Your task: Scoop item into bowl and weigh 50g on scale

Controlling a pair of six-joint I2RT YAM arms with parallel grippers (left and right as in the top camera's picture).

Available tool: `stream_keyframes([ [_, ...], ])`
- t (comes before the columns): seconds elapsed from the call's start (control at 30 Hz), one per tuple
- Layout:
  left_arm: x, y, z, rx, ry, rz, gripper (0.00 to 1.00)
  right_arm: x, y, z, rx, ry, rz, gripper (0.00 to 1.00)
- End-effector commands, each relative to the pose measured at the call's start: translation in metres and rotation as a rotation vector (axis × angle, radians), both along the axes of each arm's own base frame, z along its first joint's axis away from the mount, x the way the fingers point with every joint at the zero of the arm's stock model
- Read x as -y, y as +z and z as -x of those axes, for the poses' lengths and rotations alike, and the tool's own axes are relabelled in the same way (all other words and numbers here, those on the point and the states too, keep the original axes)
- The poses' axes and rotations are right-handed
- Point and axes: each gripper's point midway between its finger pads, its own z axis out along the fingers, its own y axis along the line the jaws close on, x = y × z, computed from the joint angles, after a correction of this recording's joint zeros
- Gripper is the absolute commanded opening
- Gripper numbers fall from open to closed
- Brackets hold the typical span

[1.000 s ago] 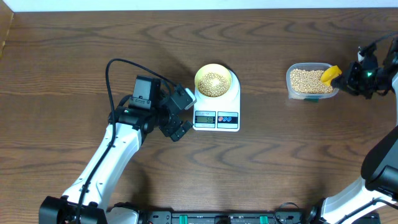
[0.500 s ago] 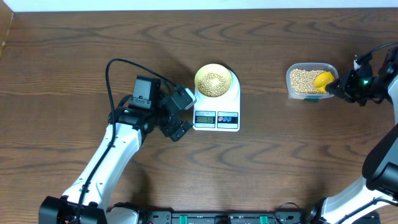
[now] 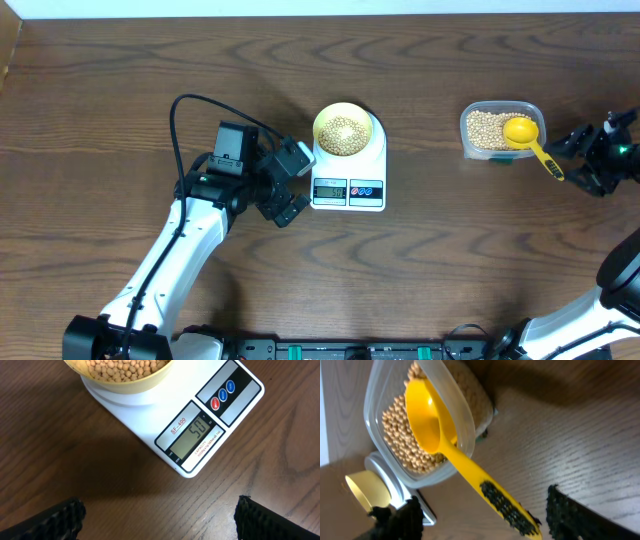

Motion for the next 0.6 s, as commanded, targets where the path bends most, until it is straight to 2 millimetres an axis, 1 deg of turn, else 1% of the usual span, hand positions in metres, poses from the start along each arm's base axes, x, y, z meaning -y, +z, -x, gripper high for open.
stream_keyframes([
  [0.0,0.001,0.005,0.000,0.017,-0.013,0.009,0.98,0.000,0.006,-0.006,0.022,0.008,-0.011,0.85],
  [0.17,0.001,0.005,0.000,0.017,-0.013,0.009,0.97,0.002,0.011,-0.009,0.027,0.007,-0.002,0.93],
  [0.3,0.001,0.005,0.000,0.017,-0.013,0.009,0.98,0.009,0.018,-0.008,0.010,0.005,0.035,0.96],
  [0.33,0.001,0.005,0.000,0.017,-0.013,0.009,0.98,0.015,0.024,-0.007,-0.007,0.003,0.070,0.96],
  [0.43,0.001,0.005,0.000,0.017,-0.013,0.009,0.98,0.025,0.039,-0.007,-0.023,-0.001,0.124,0.96],
  [0.57,0.001,0.005,0.000,0.017,-0.013,0.009,0.98,0.031,0.064,-0.011,-0.010,-0.004,0.158,0.95],
])
